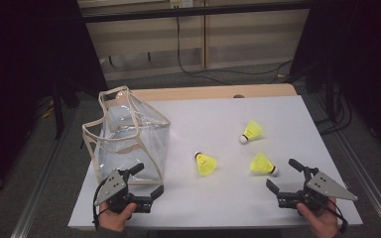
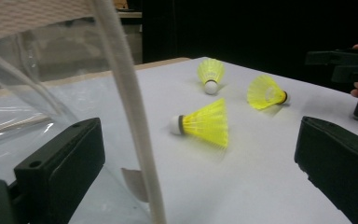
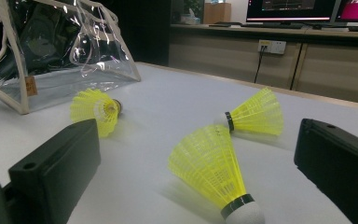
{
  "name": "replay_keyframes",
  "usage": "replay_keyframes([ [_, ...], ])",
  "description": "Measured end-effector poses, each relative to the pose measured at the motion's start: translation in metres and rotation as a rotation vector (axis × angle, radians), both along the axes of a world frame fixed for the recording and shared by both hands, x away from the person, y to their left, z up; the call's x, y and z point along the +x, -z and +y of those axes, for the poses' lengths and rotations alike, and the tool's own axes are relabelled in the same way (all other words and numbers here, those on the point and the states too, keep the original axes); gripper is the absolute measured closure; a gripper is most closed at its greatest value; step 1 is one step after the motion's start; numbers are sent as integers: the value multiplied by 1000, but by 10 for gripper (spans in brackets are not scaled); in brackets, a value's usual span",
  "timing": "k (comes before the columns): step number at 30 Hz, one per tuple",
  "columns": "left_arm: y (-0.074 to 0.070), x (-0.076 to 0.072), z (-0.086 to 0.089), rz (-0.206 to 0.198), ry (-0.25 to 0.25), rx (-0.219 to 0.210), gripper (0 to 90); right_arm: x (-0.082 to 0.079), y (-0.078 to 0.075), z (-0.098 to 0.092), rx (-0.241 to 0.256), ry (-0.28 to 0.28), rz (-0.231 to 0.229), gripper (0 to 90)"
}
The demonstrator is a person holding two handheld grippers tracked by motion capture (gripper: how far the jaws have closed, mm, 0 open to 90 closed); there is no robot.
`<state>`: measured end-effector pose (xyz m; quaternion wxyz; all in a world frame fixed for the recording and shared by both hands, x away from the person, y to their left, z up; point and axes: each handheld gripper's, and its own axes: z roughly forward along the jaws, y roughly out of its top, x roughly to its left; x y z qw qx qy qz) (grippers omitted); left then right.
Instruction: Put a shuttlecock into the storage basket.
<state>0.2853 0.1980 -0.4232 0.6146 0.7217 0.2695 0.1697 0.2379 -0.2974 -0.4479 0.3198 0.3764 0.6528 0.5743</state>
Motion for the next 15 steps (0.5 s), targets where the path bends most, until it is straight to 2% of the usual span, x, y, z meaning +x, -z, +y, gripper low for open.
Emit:
replay_keyframes([
  [15,-1,0,-18,16,45,-12,16,-1,-1,0,2,-3,-5,1],
])
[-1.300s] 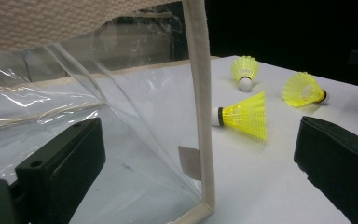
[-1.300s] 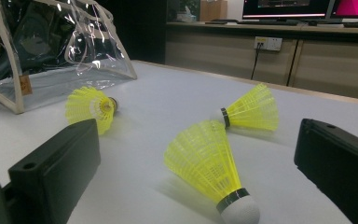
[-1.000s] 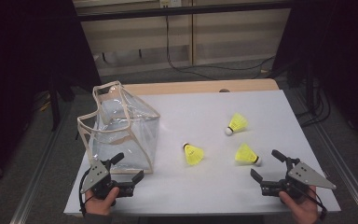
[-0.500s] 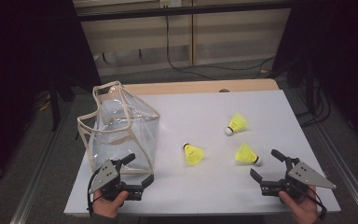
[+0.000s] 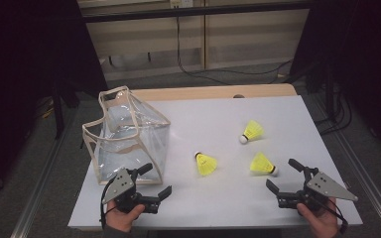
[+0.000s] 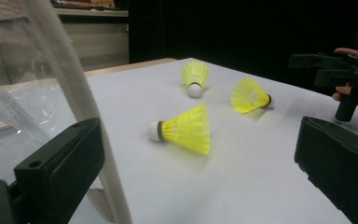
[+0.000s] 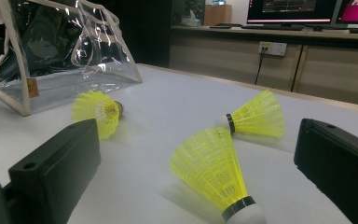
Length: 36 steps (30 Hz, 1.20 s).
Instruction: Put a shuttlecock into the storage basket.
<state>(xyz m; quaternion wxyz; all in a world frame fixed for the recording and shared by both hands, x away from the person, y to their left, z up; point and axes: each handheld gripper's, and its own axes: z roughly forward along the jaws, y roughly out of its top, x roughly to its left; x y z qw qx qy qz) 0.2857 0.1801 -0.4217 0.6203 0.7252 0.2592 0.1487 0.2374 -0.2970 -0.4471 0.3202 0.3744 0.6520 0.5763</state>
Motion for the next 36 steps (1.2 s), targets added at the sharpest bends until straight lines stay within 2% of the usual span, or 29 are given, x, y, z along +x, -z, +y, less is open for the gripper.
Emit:
replay_keyframes([
  [14,0,-1,-15,8,43,8,16,0,0,0,0,-3,-2,2],
  [27,1,0,-25,14,57,8,16,0,0,0,0,-6,-4,2],
  [32,1,1,-31,11,49,27,18,0,0,0,2,-6,-4,2],
  [36,1,1,-37,18,68,26,19,-1,0,0,2,-4,-3,2],
])
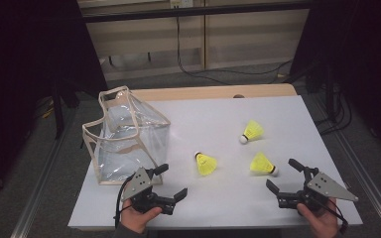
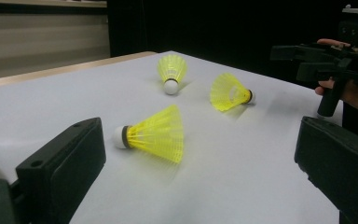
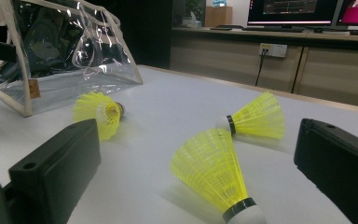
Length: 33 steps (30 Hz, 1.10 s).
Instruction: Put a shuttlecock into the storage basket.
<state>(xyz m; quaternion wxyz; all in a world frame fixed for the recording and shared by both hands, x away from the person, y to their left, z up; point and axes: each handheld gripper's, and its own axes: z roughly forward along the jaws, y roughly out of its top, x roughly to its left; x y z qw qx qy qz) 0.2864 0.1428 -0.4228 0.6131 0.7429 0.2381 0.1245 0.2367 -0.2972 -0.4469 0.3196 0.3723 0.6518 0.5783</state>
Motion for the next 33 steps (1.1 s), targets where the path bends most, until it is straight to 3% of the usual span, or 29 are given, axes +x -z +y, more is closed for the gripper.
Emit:
replay_keyframes([
  [12,1,1,-15,25,8,29,20,-1,0,0,2,1,-6,2],
  [20,2,5,-27,75,-31,53,15,-1,0,0,4,2,-5,2],
  [33,3,11,-42,118,-74,96,19,0,0,-1,3,2,-6,2],
])
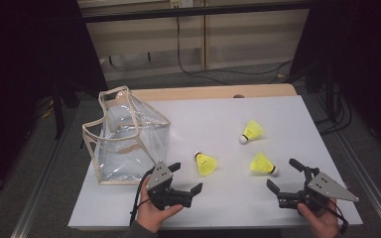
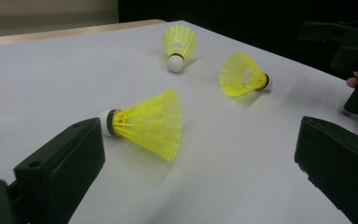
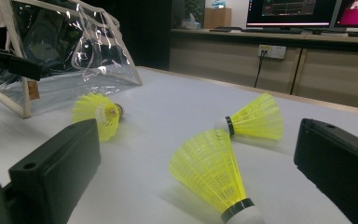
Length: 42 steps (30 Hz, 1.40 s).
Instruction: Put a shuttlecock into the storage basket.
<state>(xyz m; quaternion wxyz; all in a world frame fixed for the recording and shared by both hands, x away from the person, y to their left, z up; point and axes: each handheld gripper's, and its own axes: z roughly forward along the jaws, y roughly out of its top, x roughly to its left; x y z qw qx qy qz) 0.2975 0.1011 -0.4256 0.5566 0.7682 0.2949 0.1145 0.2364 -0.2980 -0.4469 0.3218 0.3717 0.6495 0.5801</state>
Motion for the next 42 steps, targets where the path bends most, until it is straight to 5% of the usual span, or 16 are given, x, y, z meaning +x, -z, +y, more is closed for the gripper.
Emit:
replay_keyframes([
  [22,8,12,-23,71,-43,84,50,0,0,0,-1,-2,-5,3],
  [42,13,27,-35,88,-115,136,94,-1,-1,0,-7,-5,-11,3],
])
